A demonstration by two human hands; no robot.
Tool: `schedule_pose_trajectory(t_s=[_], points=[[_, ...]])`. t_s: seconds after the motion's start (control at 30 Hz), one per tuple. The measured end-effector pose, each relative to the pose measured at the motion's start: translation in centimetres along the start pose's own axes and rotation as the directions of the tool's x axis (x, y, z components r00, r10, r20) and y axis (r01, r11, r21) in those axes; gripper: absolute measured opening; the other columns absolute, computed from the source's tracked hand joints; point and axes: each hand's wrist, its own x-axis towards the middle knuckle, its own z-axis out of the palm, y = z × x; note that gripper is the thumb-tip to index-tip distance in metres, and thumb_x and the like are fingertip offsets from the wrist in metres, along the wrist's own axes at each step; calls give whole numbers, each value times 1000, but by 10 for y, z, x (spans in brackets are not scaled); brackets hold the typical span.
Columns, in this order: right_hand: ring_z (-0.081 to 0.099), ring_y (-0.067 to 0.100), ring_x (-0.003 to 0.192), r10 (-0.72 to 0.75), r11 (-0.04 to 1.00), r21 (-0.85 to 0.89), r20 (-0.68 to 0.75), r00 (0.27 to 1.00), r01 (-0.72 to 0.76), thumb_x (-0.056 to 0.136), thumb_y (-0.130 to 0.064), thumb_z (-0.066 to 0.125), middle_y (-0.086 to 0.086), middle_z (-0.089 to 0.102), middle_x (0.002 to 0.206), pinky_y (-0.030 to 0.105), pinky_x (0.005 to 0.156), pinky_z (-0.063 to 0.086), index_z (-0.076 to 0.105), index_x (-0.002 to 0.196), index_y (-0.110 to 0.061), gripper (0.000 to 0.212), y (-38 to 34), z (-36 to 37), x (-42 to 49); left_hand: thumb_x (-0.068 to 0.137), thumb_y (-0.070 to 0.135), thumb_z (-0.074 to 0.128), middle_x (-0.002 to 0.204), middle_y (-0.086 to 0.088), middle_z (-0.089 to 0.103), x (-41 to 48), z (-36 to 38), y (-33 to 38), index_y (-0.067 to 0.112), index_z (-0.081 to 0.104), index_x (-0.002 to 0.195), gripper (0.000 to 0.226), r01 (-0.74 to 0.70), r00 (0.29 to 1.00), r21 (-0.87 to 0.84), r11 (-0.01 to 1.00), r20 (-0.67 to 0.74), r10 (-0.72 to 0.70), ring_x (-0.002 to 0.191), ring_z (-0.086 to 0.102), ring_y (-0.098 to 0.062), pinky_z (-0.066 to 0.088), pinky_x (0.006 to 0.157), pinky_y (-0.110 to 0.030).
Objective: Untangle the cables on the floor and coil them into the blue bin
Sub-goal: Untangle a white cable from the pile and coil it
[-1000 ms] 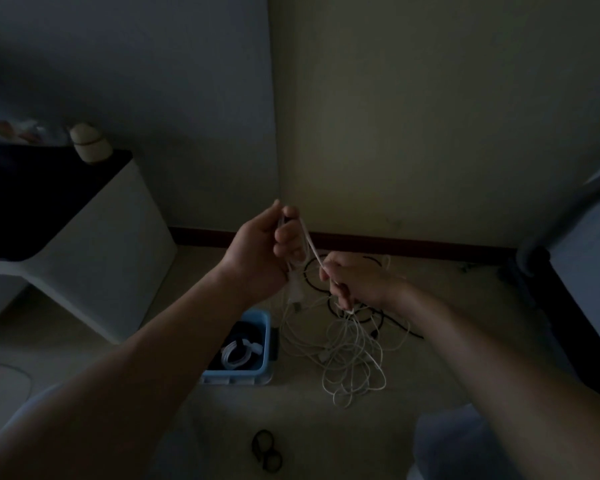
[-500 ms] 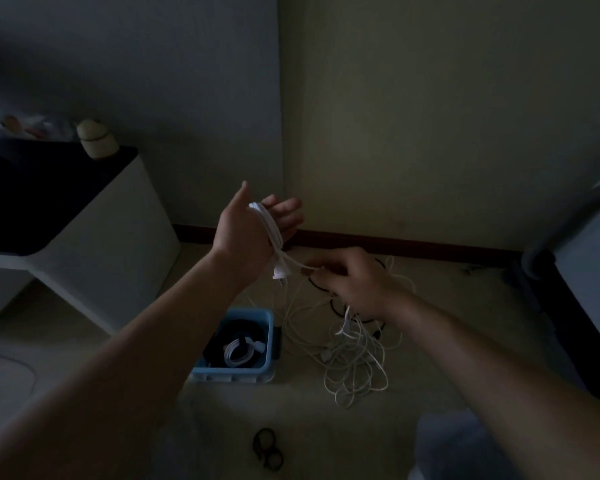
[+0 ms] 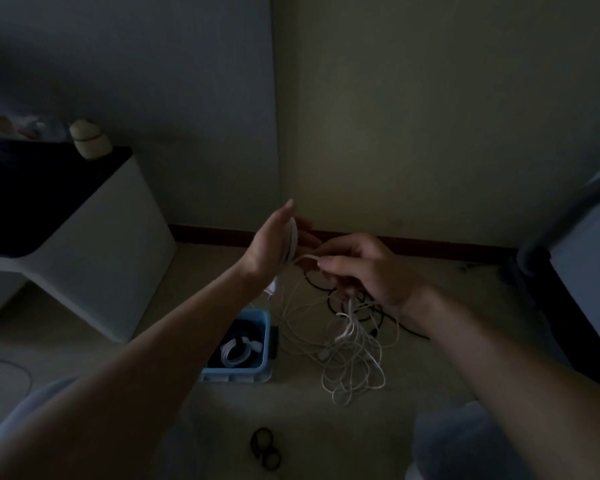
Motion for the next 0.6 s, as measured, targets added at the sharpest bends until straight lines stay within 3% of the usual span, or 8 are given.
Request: schedule_pose_trajectory(t_s=[0.13, 0.27, 0.33, 0.43, 0.6], points=[[43, 13, 47, -24, 996, -92, -118, 993, 13, 83, -27, 70, 4, 52, 57, 25, 45, 33, 67, 66, -20, 19, 2, -13, 2, 100, 60, 12, 68, -17, 64, -5, 7, -5, -2, 60, 91, 79, -1, 981, 235, 972, 187, -44, 51, 54, -22, 41, 45, -27], [48, 1, 50, -135, 973, -218, -278, 951, 75, 79, -30, 79, -11, 55, 52, 18, 52, 37, 62, 64, -15, 27, -3, -23, 3, 100, 59, 0, 62, -18, 57, -8, 10, -5, -9, 59, 102, 90, 53, 968, 341, 939, 214, -132, 44, 40, -22, 31, 41, -26], [50, 0, 53, -155, 974, -208, -331, 931, 88, 75, -32, 76, -13, 57, 55, 15, 55, 40, 63, 66, -15, 23, -4, -28, 3, 98, 62, -1, 57, -16, 54, -7, 11, -6, -8, 61, 100, 93, 72, 958, 345, 936, 237, -161, 42, 37, -21, 29, 40, -24], [55, 5, 63, -170, 965, -248, -366, 915, 80, 83, -25, 75, -4, 62, 64, 23, 62, 44, 67, 72, -17, 16, 2, -37, 6, 98, 62, 1, 53, -12, 47, -8, 11, -6, -3, 62, 94, 90, 69, 949, 307, 949, 272, -157, 43, 34, -21, 25, 43, -27], [50, -5, 49, -139, 965, -258, -371, 918, 42, 95, -13, 62, -18, 56, 49, 7, 53, 37, 63, 73, -12, 22, 3, -39, 7, 98, 63, 11, 54, -8, 45, -9, 9, -7, 1, 62, 93, 81, 63, 944, 256, 965, 298, -141, 49, 32, -23, 19, 47, -34]])
